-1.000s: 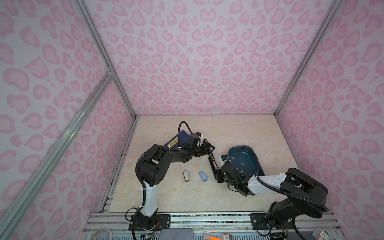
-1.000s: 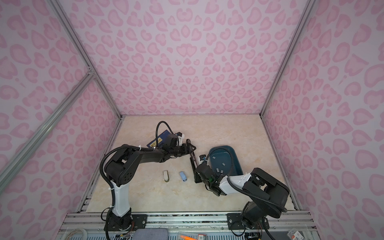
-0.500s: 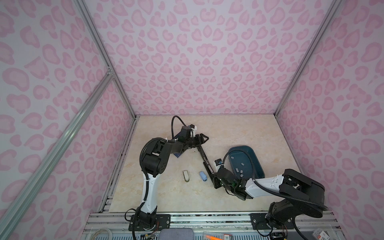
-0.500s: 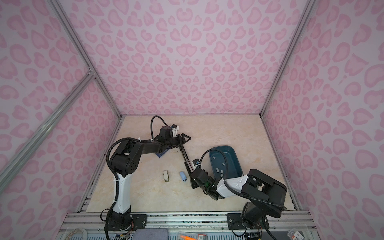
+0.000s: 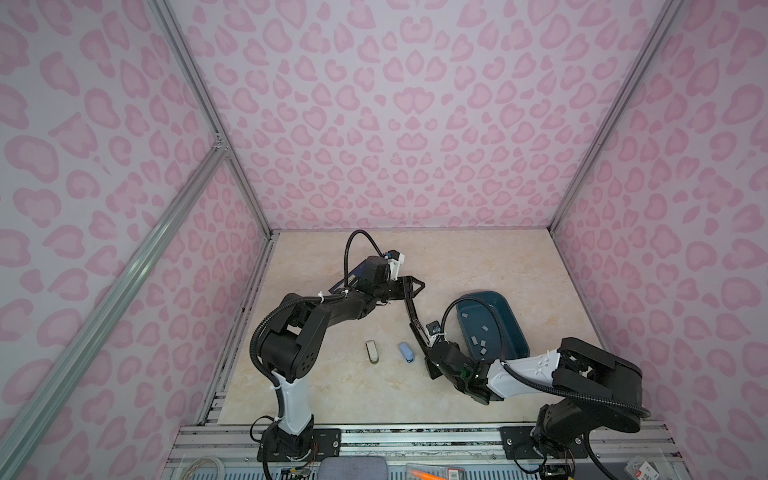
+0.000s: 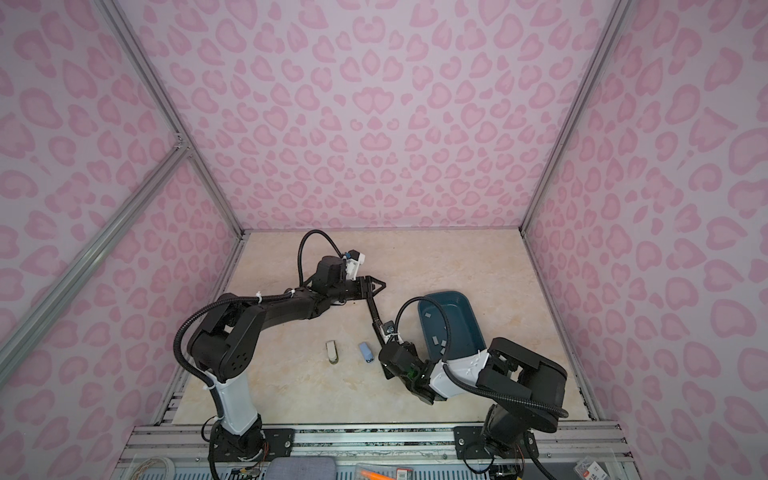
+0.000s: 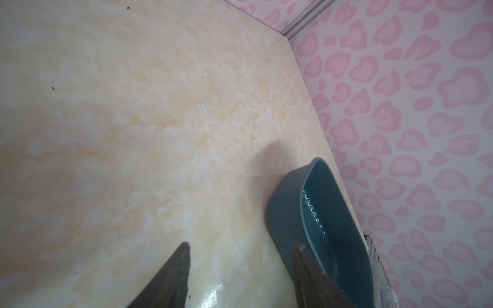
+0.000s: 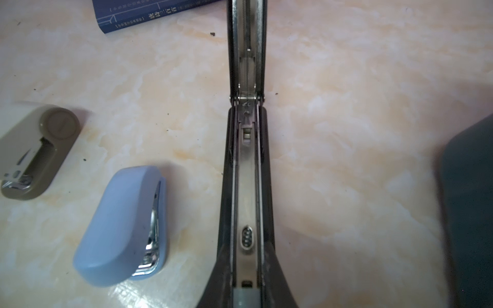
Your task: Load the staples into the stapler
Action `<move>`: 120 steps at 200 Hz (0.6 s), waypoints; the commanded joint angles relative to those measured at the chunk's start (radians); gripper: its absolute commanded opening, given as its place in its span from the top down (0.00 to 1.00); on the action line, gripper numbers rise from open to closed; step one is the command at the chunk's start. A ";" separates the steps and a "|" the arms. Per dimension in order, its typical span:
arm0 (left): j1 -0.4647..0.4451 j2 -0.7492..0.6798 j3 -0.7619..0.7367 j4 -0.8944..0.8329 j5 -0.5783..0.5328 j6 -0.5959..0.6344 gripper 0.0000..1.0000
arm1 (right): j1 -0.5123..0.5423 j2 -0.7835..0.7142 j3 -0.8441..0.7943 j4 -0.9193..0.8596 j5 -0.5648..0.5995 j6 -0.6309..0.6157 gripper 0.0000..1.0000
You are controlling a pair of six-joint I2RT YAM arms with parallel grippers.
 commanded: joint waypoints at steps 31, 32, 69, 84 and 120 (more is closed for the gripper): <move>-0.056 -0.096 -0.118 0.066 -0.134 0.054 0.41 | 0.005 -0.011 -0.075 0.161 0.061 -0.010 0.87; -0.057 -0.098 -0.120 0.066 -0.136 0.056 0.41 | 0.005 -0.011 -0.076 0.164 0.061 -0.009 0.87; -0.117 -0.155 -0.166 0.042 -0.287 0.102 0.43 | 0.014 -0.029 -0.136 0.249 0.067 -0.015 0.82; -0.127 -0.166 -0.169 0.029 -0.318 0.113 0.43 | 0.017 -0.052 -0.163 0.275 0.066 -0.021 0.77; -0.133 -0.176 -0.170 0.017 -0.331 0.125 0.43 | 0.027 -0.136 -0.217 0.283 0.074 -0.040 0.67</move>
